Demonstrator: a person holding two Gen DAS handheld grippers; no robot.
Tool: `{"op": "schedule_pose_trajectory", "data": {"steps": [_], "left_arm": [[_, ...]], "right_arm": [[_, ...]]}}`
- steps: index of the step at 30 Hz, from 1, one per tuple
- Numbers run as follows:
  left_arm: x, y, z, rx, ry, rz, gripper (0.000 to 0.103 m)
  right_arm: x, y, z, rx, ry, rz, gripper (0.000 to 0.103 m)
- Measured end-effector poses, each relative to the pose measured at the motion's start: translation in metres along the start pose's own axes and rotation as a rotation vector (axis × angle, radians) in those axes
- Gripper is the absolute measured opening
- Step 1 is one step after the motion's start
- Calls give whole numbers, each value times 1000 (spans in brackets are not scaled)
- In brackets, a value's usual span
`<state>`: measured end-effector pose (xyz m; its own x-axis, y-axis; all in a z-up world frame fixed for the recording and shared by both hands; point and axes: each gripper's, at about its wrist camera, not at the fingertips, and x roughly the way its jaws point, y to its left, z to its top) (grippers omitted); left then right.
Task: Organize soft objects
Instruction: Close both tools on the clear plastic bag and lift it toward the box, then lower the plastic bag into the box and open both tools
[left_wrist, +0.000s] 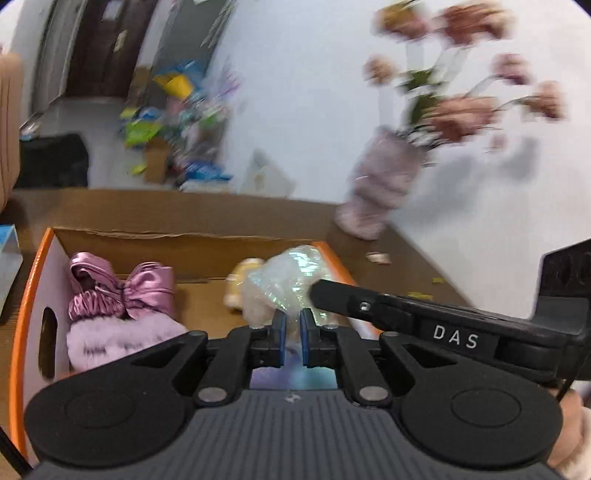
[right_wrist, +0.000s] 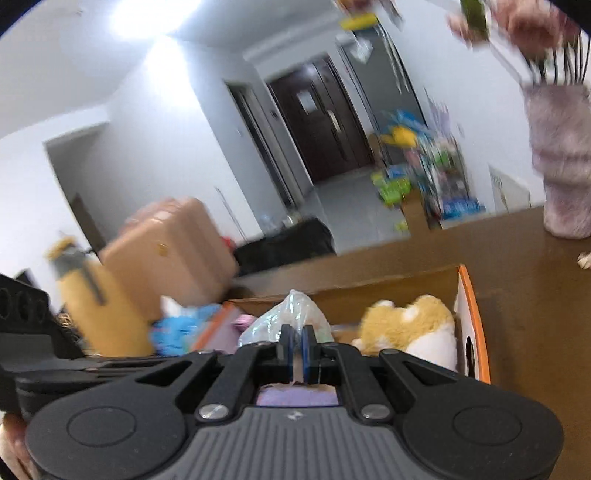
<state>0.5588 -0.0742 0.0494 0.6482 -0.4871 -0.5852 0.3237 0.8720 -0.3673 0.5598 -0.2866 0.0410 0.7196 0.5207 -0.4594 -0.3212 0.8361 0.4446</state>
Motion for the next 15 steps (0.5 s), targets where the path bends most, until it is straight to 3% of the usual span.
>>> {"op": "schedule_pose_trajectory", "data": {"steps": [4,8,10,12,15], "left_arm": [[49,23,2,-64,90,-8,9],[66,23,-13,-15,126,4,12],[60,24,-15,-4,124,6,18],[45,23,-14,-2,99,19,39],[8,15,-10,49,49,47,40]], "right_arm": [[49,-28,6,53,111,-78,5],[60,-28,-9,-16,143,-176,15],[56,-27,-12,-35,132,-186,19],[44,-23,-9,-35,104,-195,31],[9,-9,-1,-49,46,-177,35]]}}
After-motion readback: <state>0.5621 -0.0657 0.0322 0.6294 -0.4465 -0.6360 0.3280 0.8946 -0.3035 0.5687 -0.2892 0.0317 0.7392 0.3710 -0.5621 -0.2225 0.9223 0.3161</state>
